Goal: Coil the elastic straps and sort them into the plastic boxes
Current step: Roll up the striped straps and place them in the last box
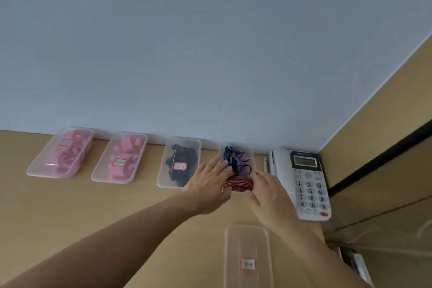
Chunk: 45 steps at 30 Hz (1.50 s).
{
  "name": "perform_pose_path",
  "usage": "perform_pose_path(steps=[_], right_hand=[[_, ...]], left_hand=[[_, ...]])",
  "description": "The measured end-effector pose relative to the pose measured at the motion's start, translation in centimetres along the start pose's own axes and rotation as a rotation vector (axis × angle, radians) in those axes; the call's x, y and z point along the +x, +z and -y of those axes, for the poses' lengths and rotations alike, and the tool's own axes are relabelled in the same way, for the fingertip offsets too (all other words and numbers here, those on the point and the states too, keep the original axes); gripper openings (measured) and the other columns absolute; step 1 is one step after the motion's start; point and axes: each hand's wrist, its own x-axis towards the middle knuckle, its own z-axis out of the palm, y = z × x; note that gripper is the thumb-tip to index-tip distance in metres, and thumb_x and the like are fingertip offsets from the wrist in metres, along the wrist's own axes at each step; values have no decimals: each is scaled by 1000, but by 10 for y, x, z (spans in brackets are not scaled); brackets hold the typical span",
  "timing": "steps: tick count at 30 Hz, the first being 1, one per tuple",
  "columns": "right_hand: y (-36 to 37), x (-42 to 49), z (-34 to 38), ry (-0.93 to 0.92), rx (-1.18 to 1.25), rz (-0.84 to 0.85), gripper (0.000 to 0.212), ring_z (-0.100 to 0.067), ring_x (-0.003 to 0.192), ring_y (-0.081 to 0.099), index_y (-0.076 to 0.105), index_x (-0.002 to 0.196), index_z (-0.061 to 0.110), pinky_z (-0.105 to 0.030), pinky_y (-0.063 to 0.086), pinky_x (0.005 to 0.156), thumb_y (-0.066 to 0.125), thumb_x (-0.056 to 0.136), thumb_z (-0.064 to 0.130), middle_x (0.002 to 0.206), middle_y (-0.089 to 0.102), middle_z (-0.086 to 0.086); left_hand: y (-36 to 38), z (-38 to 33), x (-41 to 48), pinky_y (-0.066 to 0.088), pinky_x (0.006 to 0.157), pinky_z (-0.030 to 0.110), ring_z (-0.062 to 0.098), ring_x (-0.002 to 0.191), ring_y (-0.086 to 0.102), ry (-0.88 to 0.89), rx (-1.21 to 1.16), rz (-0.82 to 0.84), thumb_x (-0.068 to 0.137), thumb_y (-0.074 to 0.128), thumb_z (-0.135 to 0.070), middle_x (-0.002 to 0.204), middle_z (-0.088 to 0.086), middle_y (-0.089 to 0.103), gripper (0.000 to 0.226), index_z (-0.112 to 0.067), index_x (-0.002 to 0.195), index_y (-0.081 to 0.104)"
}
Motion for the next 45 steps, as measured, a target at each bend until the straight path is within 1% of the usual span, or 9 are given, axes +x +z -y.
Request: perform_pose_path(steps=[4,8,14,22,28,36,39,41,45], right_hand=[[18,-45,23,156,-21,15,51,-17,134,39,41,144,16,-32,39,108,47,98,39,146,42,2],[37,-79,37,316,-62,104,64,-20,139,33,30,149,18,-36,39,106,43,96,51,154,33,1],[66,-112,56,628,-46,269,122,-27,130,36,13,153,12,-43,45,97,58,64,83,147,33,-5],[81,-116,68,880,-8,250,150,-30,132,31,0,153,10,-43,45,94,77,44,77,143,32,-13],[80,-110,69,1001,-13,262,155,-29,131,32,0,154,13,-44,43,95,82,37,75,144,30,-14],[85,-106,66,878,94,106,146,-29,119,45,0,150,23,-39,50,86,88,41,63,135,29,-7],[86,-105,62,846,213,32,136,-29,115,52,5,152,21,-35,49,85,92,51,48,133,31,-9],[83,-103,58,862,305,-26,112,-28,105,59,22,148,17,-32,48,79,88,60,39,128,42,-8],[71,-92,57,807,481,-120,46,-14,80,57,54,117,19,-29,41,68,75,81,36,89,59,9]], left_hand=[[18,1,-29,6,123,40,17,153,-5,110,37,26,100,34,-46,166,0,10,62,-19,155,23],[34,6,-52,8,123,42,18,153,-8,172,39,46,100,35,-46,166,1,7,61,-20,154,24],[56,12,-87,11,124,43,18,153,-10,159,20,185,100,36,-46,166,0,6,61,-20,154,24],[64,12,-100,19,122,43,20,153,0,70,-60,287,99,40,-46,165,1,14,61,-19,153,29],[52,10,-97,19,122,41,21,153,6,25,-148,264,99,45,-43,163,2,21,61,-17,152,33],[49,15,-95,18,122,37,20,152,9,-6,-192,283,99,46,-41,161,2,26,59,-15,151,35],[43,16,-92,24,119,36,22,148,22,-42,-221,300,99,45,-41,156,3,37,57,-15,149,38],[37,18,-88,36,111,36,23,137,41,-80,-257,317,99,45,-42,147,4,49,55,-16,147,42],[23,20,-81,47,100,36,24,119,56,-130,-344,345,99,43,-43,133,5,61,47,-16,135,56]])
